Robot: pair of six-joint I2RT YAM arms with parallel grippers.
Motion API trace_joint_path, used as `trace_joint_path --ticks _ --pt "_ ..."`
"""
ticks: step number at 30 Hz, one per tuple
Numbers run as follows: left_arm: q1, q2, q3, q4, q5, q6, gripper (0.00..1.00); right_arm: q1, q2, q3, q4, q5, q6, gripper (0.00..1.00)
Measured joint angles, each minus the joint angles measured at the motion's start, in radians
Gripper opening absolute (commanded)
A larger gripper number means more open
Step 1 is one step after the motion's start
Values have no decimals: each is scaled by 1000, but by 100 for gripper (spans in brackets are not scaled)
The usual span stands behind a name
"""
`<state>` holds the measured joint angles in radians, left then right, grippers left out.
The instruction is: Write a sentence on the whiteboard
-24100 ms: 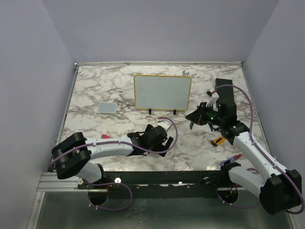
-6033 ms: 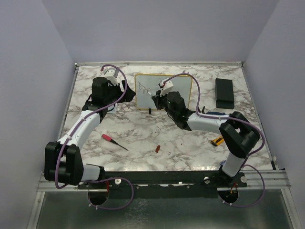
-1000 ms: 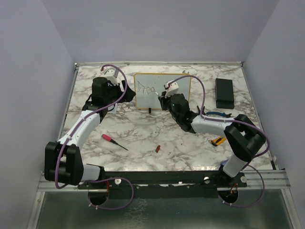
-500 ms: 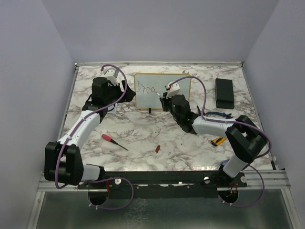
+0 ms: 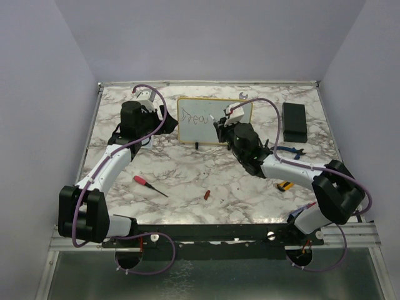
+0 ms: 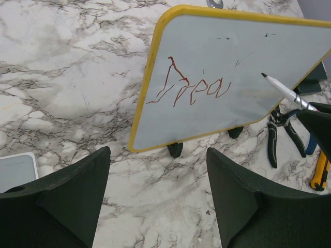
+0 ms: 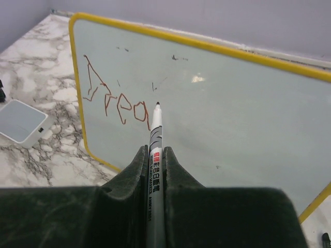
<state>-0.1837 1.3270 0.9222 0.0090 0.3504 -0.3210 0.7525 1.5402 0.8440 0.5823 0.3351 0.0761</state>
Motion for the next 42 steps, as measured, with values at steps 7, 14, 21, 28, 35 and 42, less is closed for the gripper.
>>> trace_joint_path --ticks 7,14,21,28,35,42 --pt "0 0 -1 0 0 0 76 -2 -33 0 0 1 -14 1" --pt "0 -2 -3 0 0 0 76 -2 5 4 0 1 -18 1" --pt "0 -5 -3 0 0 0 76 -2 42 25 0 1 -22 1" --pt "0 -5 -3 0 0 0 76 -2 72 48 0 1 -25 1" --pt "0 -5 -3 0 0 0 76 -2 81 51 0 16 -25 1" --pt "0 -5 -3 0 0 0 76 -2 81 50 0 30 -24 1"
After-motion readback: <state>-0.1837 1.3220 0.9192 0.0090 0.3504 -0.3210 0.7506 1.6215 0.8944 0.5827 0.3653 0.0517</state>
